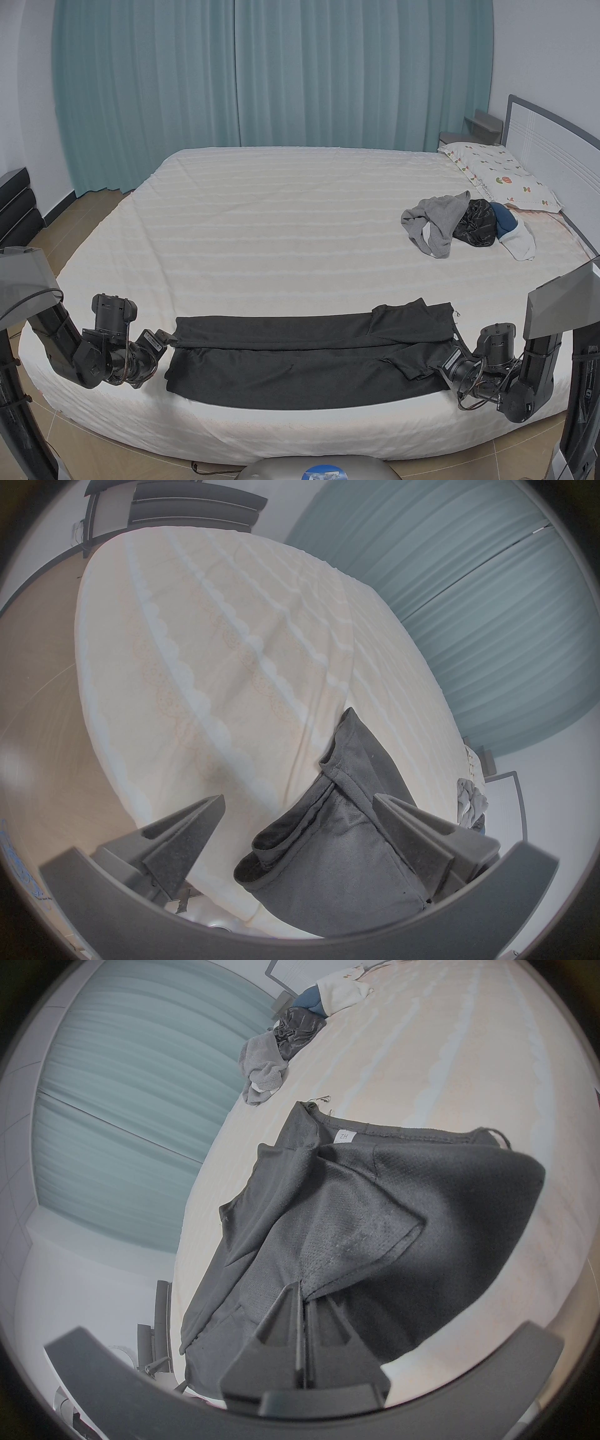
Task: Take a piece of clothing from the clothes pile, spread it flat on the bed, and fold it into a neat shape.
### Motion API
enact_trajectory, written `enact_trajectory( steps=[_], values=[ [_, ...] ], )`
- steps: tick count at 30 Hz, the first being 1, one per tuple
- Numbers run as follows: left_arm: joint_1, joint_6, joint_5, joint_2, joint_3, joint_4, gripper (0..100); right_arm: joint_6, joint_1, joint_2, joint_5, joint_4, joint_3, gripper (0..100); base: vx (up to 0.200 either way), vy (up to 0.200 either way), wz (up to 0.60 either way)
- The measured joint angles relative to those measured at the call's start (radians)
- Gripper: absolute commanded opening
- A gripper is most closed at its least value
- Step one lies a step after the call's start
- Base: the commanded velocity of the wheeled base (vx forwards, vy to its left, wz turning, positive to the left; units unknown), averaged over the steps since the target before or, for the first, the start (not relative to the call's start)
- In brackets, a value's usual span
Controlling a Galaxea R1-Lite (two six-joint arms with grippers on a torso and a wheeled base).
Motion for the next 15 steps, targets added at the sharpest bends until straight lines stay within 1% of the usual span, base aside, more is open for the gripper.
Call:
enact_trajectory(
  steps=[7,15],
  values=[
    [0.001,0.0,0.0,0.0,0.001,0.0,100,0.013,0.006,-0.036,0.0,0.0,0.039,0,0.0,0.0,0.0],
    [0.002,0.0,0.0,0.0,0.002,0.0,100,0.01,0.03,-0.065,-0.002,0.0,0.092,0,0.0,0.0,0.0]
  ],
)
